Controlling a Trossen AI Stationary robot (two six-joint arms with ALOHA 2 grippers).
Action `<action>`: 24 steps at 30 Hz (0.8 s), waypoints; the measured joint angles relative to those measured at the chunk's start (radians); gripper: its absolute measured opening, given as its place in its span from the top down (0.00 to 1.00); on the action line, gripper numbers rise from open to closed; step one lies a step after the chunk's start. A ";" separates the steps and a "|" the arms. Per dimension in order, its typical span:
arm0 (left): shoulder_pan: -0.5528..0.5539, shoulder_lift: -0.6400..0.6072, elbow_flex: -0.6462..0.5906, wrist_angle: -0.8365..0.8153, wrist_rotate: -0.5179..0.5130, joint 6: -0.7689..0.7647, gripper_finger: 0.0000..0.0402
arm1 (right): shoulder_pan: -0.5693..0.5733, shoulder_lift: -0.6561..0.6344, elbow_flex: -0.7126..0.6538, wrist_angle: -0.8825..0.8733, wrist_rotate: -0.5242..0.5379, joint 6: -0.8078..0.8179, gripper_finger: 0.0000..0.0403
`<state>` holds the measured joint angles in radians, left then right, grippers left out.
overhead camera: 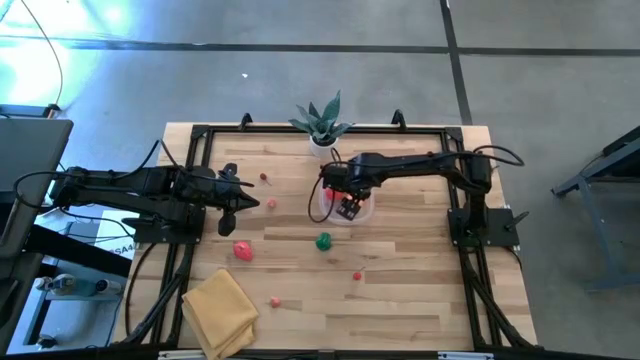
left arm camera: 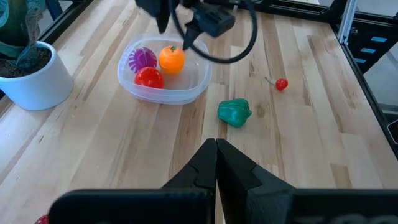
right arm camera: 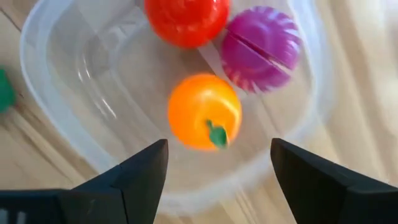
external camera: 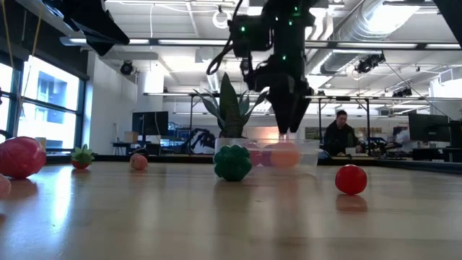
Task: Pick and placing Produce into tupperware
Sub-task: Put the bottom red cherry into the transparent container
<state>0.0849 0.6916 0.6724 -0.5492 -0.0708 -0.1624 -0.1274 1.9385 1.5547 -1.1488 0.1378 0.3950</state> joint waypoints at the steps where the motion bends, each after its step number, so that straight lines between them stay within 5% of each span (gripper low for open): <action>1: 0.000 0.000 0.000 0.000 0.000 0.000 1.00 | 0.011 0.000 0.019 -0.040 0.018 0.004 0.32; 10: 0.000 0.000 0.000 0.000 0.000 0.000 1.00 | 0.190 -0.014 0.162 -0.419 0.183 0.183 0.32; 24: 0.000 0.000 0.000 0.000 0.000 0.000 1.00 | 0.584 -0.207 0.164 -0.422 0.279 0.623 0.32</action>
<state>0.0849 0.6916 0.6724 -0.5491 -0.0710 -0.1623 0.4569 1.7317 1.7191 -1.5711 0.4168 1.0185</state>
